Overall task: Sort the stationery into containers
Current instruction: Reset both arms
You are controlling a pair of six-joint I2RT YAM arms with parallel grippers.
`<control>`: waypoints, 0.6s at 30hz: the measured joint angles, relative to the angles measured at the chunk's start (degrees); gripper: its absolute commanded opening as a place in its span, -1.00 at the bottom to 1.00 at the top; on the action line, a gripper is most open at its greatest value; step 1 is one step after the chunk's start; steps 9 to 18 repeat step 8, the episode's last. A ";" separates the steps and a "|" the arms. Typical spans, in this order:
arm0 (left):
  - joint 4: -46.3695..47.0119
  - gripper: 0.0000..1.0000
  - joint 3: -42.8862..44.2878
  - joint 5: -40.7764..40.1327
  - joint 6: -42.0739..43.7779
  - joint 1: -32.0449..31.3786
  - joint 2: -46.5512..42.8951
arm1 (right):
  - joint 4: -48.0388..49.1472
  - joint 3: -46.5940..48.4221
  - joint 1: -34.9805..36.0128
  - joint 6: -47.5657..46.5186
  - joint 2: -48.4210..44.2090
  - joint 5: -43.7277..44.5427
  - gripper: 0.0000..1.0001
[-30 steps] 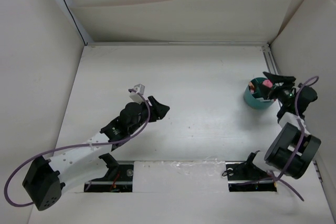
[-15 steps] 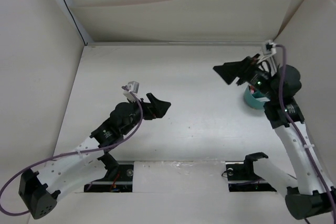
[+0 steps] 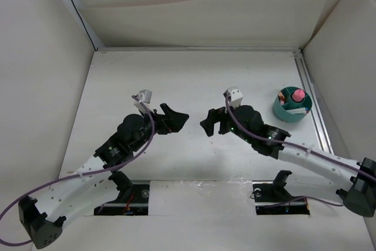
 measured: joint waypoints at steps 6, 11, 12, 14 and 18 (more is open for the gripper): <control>-0.81 1.00 0.00 0.24 -0.04 0.00 -0.74 | 1.70 0.02 2.80 -1.20 2.03 7.67 1.00; -0.90 1.00 0.00 0.31 -0.04 0.00 -0.87 | 1.77 0.02 2.82 -1.22 2.47 9.07 1.00; -0.90 1.00 0.00 0.31 -0.04 0.00 -0.87 | 1.77 0.02 2.82 -1.22 2.47 9.07 1.00; -0.90 1.00 0.00 0.31 -0.04 0.00 -0.87 | 1.77 0.02 2.82 -1.22 2.47 9.07 1.00; -0.90 1.00 0.00 0.31 -0.04 0.00 -0.87 | 1.77 0.02 2.82 -1.22 2.47 9.07 1.00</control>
